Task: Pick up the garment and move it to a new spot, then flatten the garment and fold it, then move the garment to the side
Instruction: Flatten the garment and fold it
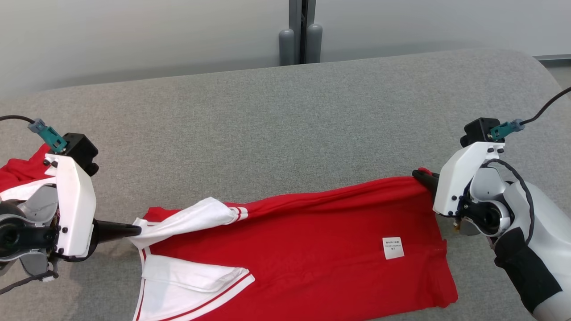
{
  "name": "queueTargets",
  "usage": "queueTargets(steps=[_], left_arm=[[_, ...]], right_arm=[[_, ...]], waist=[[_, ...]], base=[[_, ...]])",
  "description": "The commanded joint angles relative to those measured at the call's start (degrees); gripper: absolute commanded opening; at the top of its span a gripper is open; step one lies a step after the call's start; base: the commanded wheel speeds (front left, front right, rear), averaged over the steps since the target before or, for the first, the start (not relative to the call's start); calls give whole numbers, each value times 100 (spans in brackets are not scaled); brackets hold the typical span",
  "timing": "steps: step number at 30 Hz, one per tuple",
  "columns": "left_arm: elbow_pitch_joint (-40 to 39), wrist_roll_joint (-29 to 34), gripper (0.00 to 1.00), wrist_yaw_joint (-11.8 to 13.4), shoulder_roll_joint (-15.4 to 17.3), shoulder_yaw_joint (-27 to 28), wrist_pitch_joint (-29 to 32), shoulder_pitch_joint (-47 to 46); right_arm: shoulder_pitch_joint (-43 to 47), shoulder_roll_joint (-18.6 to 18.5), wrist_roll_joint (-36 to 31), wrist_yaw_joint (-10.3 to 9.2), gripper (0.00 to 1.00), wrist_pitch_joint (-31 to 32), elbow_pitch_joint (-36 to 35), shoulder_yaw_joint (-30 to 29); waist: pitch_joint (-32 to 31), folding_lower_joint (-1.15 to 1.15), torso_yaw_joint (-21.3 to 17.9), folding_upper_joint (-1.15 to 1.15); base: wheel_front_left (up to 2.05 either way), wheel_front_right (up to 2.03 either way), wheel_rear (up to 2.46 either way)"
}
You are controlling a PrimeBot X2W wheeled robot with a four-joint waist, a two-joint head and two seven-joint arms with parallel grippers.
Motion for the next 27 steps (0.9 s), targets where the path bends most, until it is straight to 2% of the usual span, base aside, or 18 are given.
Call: queueTargets(steps=[1,15,27], left_arm=[[-19,4,0,11,10,1,47,65],[-567,-213,0,161,125,-2,650,516],[-752,-125,0,306,118,-1,806,799]], right_arm=[[15,-45,-31,3,0,-46,12,14],[238,-404,178,3,0,226,-397,611],[274,-761,505,3,0,648,-870,1167]], waist=[[-6,0,11,0],[-122,0,77,0],[-121,0,42,0]], base=[[0,0,0],[0,0,0],[0,0,0]])
